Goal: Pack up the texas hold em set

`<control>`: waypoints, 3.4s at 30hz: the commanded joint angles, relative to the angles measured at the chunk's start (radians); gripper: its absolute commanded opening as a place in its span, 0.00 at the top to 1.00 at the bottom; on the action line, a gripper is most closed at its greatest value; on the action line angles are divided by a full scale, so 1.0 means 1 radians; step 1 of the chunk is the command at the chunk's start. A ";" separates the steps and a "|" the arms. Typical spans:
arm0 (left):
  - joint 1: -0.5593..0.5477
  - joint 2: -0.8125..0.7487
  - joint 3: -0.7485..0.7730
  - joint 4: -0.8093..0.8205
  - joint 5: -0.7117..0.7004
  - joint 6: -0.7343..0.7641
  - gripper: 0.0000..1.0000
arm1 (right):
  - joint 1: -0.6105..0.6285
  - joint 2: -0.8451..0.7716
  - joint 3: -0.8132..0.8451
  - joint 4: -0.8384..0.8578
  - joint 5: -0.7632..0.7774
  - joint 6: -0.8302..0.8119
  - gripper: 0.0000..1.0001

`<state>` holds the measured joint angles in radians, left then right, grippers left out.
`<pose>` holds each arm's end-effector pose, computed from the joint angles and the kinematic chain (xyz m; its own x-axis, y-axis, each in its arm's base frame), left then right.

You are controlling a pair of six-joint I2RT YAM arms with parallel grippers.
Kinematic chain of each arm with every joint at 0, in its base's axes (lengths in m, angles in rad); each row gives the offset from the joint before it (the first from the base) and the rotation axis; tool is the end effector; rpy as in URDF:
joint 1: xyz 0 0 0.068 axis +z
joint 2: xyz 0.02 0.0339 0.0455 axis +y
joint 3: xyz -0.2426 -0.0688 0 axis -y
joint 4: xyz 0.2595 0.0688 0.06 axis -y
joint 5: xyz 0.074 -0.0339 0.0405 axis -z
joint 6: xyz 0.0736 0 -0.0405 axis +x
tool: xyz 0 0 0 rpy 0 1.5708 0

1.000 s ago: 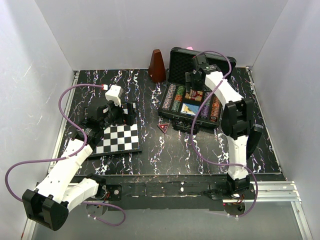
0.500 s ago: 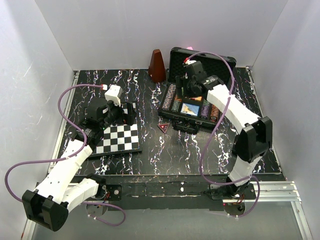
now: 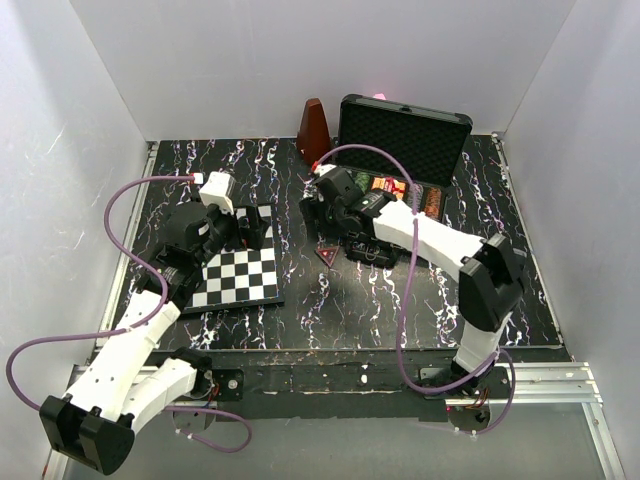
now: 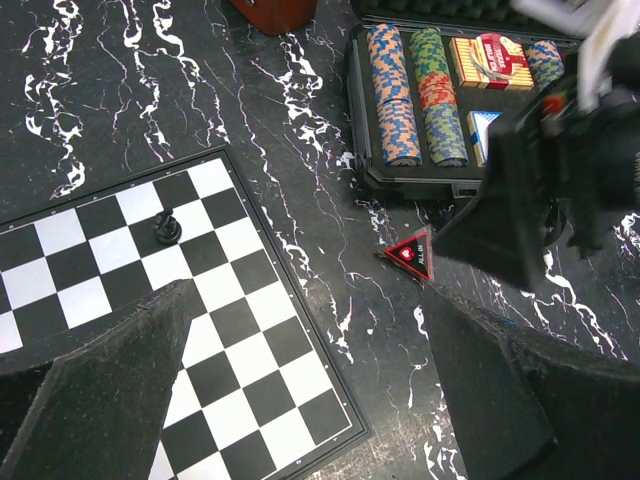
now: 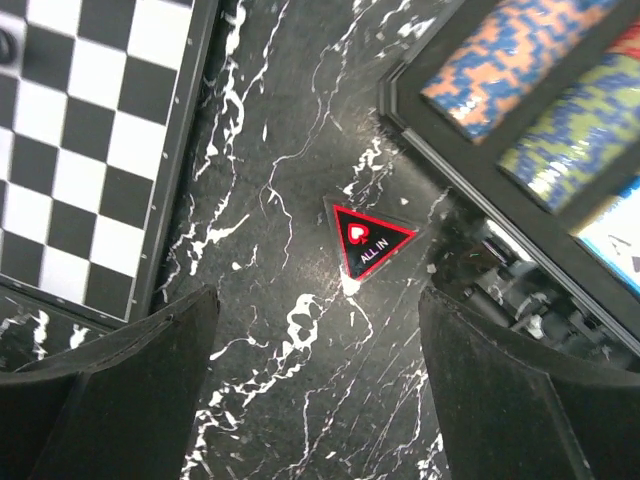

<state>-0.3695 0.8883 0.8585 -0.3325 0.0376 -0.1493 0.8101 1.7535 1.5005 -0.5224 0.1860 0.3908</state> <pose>0.2472 -0.0987 0.3017 -0.3854 -0.0101 -0.9227 0.3401 0.9280 -0.1523 0.3096 0.3056 0.2428 -0.6827 -0.1743 -0.7096 -0.3902 0.9081 0.1523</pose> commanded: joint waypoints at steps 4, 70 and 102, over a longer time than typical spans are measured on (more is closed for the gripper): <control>-0.002 -0.005 -0.006 0.020 -0.021 0.002 0.02 | -0.008 0.073 -0.006 0.038 -0.175 -0.269 0.11; -0.002 0.047 0.002 0.016 0.004 0.008 0.02 | -0.075 0.374 0.076 -0.094 -0.212 -0.807 0.10; 0.000 0.044 0.005 0.013 0.012 0.010 0.02 | -0.080 0.235 0.058 -0.122 -0.276 -0.641 0.57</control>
<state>-0.3695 0.9447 0.8581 -0.3286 0.0418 -0.1490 0.7414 2.0850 1.5749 -0.6270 -0.0875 -0.2943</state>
